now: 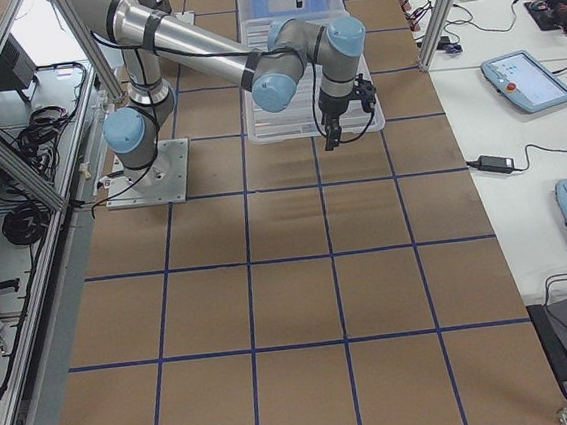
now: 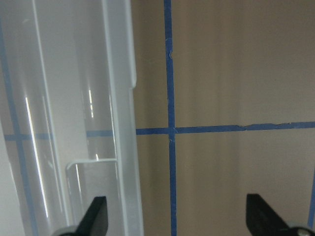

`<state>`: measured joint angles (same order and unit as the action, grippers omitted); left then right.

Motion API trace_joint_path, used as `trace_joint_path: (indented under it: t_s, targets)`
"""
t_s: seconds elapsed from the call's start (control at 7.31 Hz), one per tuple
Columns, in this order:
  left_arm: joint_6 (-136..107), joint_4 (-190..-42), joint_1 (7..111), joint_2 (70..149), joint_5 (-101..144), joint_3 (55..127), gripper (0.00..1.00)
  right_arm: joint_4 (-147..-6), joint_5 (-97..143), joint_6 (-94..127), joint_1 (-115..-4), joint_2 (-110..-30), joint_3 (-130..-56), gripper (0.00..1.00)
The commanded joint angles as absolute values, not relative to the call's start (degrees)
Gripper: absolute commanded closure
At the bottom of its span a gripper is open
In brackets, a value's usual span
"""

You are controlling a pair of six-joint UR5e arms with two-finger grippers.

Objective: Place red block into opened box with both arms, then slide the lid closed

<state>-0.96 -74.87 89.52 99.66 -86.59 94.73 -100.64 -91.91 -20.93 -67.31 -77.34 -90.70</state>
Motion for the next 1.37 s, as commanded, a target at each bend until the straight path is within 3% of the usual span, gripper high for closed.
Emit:
trace_joint_path:
  t_s: [0.0,0.55,1.23]
  targets:
    - [-0.79,-86.53,89.65,94.94,-86.66,87.48,0.0,-101.07,-92.46,-21.09,-67.15,-77.0,-90.79,0.0]
    - [0.44,-86.58,89.21,90.18,-85.44,88.85,0.0,-102.92,-92.46,-21.88,-64.7,-76.38,-91.58,0.0]
    - [0.44,-91.12,88.59,90.7,-85.96,87.47,0.0,-103.1,-94.4,-21.27,-64.86,-76.11,-93.16,0.0]
